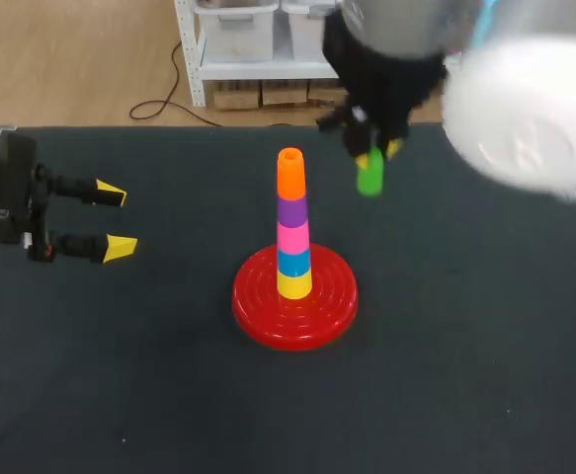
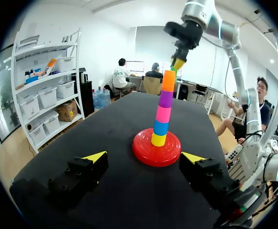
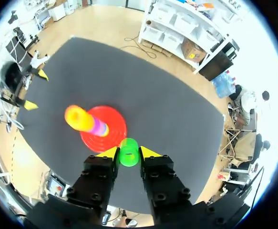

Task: Pick up and stack the cylinders on the red base in this order: pink,purple,orange,green

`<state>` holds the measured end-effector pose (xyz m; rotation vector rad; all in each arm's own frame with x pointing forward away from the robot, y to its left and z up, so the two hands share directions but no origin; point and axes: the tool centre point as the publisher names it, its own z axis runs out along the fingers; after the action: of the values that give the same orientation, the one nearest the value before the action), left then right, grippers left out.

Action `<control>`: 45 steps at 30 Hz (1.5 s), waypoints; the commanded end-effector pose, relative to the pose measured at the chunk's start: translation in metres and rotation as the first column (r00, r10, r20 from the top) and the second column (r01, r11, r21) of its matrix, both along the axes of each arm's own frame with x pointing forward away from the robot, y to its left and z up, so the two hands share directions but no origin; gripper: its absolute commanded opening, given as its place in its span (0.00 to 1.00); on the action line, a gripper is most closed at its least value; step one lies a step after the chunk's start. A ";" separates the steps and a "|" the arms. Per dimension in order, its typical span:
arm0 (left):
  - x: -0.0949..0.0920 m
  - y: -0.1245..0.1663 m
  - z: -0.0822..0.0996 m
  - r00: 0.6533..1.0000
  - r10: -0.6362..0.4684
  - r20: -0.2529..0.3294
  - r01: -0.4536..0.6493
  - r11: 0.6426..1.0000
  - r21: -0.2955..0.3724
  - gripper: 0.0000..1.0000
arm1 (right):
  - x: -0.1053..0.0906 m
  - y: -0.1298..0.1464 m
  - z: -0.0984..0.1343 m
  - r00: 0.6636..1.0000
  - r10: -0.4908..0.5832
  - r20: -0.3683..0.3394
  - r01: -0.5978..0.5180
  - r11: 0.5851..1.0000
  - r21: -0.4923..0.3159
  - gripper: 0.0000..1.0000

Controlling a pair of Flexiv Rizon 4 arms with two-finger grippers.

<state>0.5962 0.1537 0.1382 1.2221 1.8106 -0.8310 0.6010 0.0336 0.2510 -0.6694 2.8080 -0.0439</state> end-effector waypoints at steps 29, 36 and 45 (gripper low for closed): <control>0.000 0.000 -0.001 1.000 0.002 0.003 -0.002 1.000 -0.002 1.00 | -0.003 0.073 0.037 0.994 0.064 -0.093 -0.069 0.996 -0.050 0.00; 0.000 0.000 -0.001 1.000 0.002 0.003 -0.002 1.000 -0.002 1.00 | -0.002 0.078 0.033 0.994 0.063 -0.089 -0.069 0.995 -0.066 0.00; 0.000 0.000 -0.001 1.000 0.002 0.003 -0.002 1.000 -0.002 1.00 | 0.001 0.083 0.027 0.993 0.065 -0.095 -0.072 0.995 -0.070 0.00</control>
<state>0.5962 0.1537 0.1382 1.2221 1.8106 -0.8310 0.6006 0.1155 0.2788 -0.8051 2.8800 -0.1050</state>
